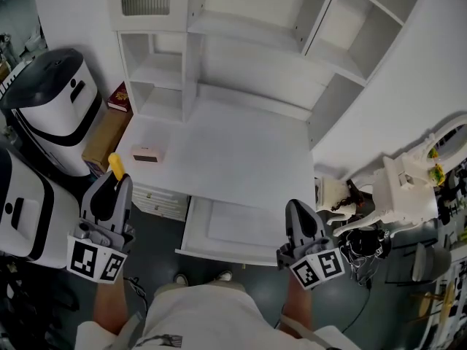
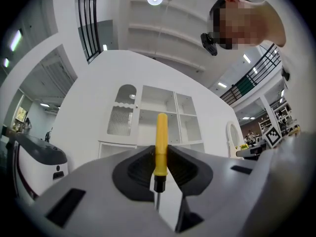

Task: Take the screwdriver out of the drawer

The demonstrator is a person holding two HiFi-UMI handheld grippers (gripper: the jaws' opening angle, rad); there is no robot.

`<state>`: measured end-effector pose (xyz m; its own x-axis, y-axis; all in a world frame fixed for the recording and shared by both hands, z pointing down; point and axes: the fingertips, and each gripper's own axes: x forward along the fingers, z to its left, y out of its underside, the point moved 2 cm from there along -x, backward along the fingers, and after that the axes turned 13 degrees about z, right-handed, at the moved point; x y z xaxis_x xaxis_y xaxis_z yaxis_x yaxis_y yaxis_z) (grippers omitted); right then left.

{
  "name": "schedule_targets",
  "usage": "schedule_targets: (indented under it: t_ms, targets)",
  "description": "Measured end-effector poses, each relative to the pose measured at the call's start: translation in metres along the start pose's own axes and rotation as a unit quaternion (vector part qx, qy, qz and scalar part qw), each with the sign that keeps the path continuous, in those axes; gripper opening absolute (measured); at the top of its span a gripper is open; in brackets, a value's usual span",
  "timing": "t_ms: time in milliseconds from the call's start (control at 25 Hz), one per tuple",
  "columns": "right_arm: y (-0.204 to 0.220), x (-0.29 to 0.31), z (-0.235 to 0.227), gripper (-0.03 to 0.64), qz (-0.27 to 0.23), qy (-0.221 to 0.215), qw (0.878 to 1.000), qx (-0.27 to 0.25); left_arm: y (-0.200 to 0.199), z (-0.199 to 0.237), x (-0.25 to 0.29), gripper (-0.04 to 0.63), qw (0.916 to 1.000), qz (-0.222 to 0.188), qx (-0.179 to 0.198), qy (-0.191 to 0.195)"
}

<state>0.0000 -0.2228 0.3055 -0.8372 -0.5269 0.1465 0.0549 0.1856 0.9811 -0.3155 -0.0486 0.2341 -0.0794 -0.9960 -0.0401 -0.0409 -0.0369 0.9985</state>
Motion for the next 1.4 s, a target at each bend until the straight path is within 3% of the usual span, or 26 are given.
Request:
schedule_targets:
  t_ms: [240, 560, 1400]
  targets:
    - [-0.004, -0.011, 0.000, 0.009, 0.000, 0.029, 0.999, -0.014, 0.006, 0.025, -0.026, 0.080, 0.9987, -0.015, -0.028, -0.041]
    - [-0.001, -0.030, 0.002, 0.009, 0.015, 0.070, 0.997, -0.022, 0.024, 0.040, -0.055, 0.080, 0.9967, -0.011, -0.055, -0.058]
    - [0.014, -0.048, 0.050, 0.009, 0.025, 0.120, 0.992, -0.027, 0.029, 0.051, -0.061, 0.080, 0.9980, -0.022, -0.058, 0.010]
